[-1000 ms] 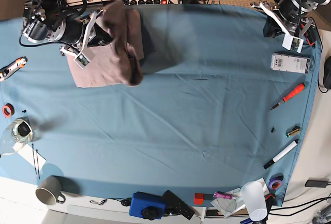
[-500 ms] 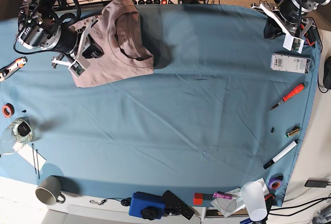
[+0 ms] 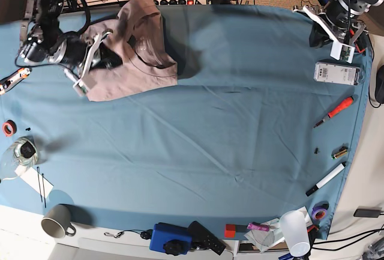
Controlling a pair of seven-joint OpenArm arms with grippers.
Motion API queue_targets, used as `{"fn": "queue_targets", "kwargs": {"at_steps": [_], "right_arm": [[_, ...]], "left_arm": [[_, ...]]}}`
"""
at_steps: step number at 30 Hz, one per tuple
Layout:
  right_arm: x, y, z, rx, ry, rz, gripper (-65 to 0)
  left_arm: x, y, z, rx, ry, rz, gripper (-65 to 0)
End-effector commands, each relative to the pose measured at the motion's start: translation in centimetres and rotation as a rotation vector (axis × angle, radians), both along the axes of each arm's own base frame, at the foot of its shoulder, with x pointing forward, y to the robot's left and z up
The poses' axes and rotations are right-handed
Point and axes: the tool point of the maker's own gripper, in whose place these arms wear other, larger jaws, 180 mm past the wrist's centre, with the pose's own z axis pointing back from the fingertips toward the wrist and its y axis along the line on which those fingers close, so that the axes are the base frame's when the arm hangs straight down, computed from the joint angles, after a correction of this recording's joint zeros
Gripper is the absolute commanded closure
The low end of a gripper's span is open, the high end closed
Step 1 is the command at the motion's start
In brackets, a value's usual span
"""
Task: Fold the T-shirt properly
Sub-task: 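Smooth the folded shirt with the right gripper and release it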
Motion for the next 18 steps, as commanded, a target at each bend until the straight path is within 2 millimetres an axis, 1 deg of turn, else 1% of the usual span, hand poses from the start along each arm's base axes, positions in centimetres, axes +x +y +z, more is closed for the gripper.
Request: {"fn": "queue_targets", "kwargs": {"at_steps": [1,3,6,8,10,12,13,15,18], "right_arm": [[0.7,-0.4,1.4,-0.019,-0.049,0.006,0.0],[1.0,-1.0,2.6,-0.043,-0.091,-0.004,0.0],[1.5,-2.5,3.9,-0.066,-0.137,-0.052,0.0],[1.7,-3.8,4.4,-0.080,-0.152,-0.092,0.0],[1.2,-4.9,4.4,-0.092,-0.148,-0.130,0.0],[0.0,-5.7,4.0,-0.114,-0.119,-0.150,0.0],[-0.8,-5.8,3.8,-0.118,-0.104,-0.149,0.0],[-2.4,-5.2,3.7,-0.112,-0.079,-0.131,0.0],[-5.3,-4.3,2.9,-0.131,-0.016,-0.091,0.0]], "left_arm": [[0.4,-0.2,0.8,-0.001,-0.034,-0.008,0.0],[0.4,-0.1,0.8,0.000,-0.033,-0.009,0.0],[0.3,0.1,0.6,0.018,-0.028,-0.005,0.0],[0.3,0.8,0.5,0.056,-0.023,0.005,0.0],[0.1,1.3,0.3,0.088,-0.011,0.012,0.0],[-0.2,1.4,0.0,0.097,0.006,0.013,0.0],[-0.5,1.4,-0.2,0.098,0.022,0.012,0.0],[-1.2,1.5,-0.6,0.100,0.055,0.010,0.0],[-2.7,1.5,-1.3,0.103,0.114,0.010,0.0]]}}
